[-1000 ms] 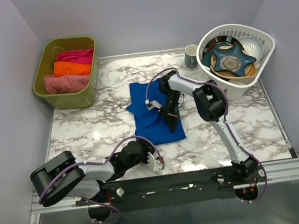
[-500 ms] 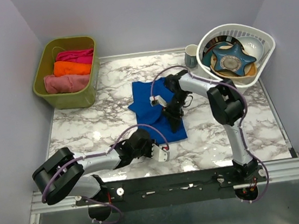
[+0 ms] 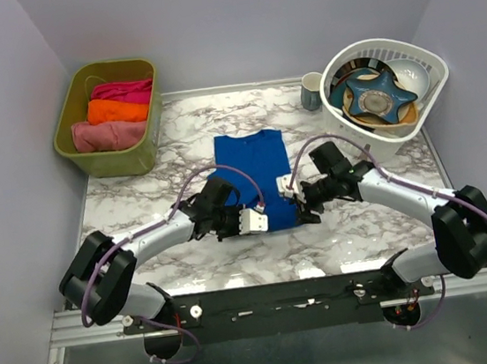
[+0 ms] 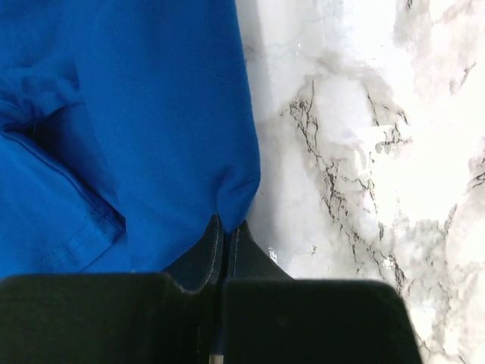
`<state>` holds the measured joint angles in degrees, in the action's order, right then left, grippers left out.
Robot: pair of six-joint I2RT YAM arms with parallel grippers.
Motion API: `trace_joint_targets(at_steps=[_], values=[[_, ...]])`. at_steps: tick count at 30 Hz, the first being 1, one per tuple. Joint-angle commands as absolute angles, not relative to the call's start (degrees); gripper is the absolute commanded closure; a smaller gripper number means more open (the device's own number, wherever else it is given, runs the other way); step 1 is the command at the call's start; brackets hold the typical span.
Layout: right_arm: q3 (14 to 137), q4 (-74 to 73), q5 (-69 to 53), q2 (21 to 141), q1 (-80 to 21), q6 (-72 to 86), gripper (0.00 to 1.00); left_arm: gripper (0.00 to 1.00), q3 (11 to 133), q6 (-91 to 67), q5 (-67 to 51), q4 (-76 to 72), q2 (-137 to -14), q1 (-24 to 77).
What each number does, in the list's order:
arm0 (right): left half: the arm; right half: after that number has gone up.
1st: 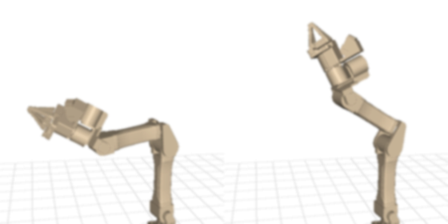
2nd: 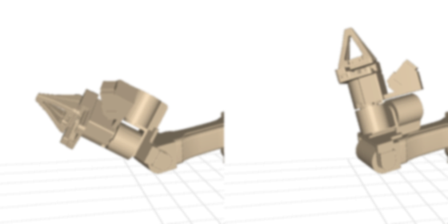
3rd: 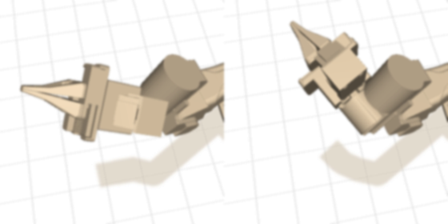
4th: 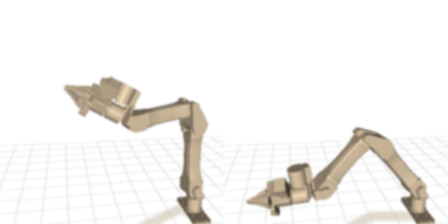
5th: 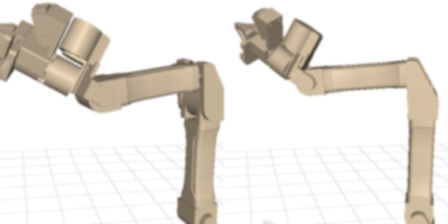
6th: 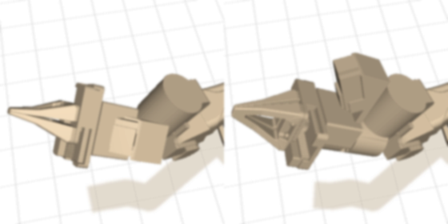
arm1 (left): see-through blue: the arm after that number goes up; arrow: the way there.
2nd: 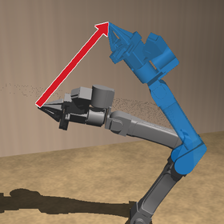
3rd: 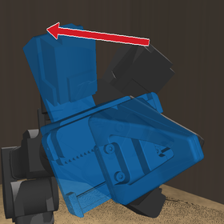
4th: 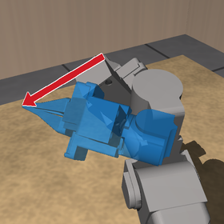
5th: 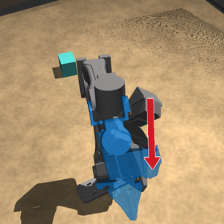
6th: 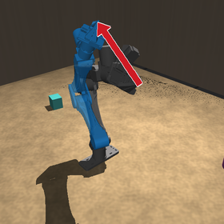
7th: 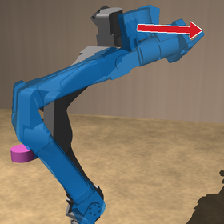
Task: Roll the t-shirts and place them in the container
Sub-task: Roll the T-shirt to the center of the board.
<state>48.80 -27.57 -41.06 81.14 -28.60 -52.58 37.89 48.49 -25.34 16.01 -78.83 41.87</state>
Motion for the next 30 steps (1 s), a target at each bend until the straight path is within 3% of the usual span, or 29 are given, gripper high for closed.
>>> trace_joint_targets(at_steps=[1,11,13,19,22,23,26,30], values=[[41.9,-14.6,-38.2,77.0,-33.6,-59.0,0.30,1.00,43.5,47.8,-37.6,27.9,-82.9,38.1],[40.1,-10.5,-32.1,78.5,-41.0,-59.3,0.29,1.00,47.1,49.0,-41.1,31.4,-86.0,34.3],[40.5,-11.9,-31.3,79.4,-42.4,-60.5,0.22,1.00,47.8,48.8,-41.9,31.8,-86.7,33.7],[43.1,-14.3,-24.4,85.2,-46.5,-61.6,0.22,1.00,50.1,49.4,-44.2,34.0,-88.9,31.1],[44.6,-14.2,-21.9,87.9,-46.9,-60.0,0.36,1.00,51.8,49.7,-45.6,35.7,-90.3,30.1],[45.3,-14.0,-21.2,88.2,-46.9,-58.9,0.51,1.00,52.4,50.2,-46.3,36.4,-91.3,29.7],[47.8,-16.2,-20.6,88.8,-46.9,-54.3,0.70,1.00,55.7,51.7,-48.6,41.1,-93.7,28.0],[52.0,-22.5,-23.8,89.5,-44.7,-50.1,0.85,1.00,62.0,56.4,-51.9,52.5,-97.5,25.4]])
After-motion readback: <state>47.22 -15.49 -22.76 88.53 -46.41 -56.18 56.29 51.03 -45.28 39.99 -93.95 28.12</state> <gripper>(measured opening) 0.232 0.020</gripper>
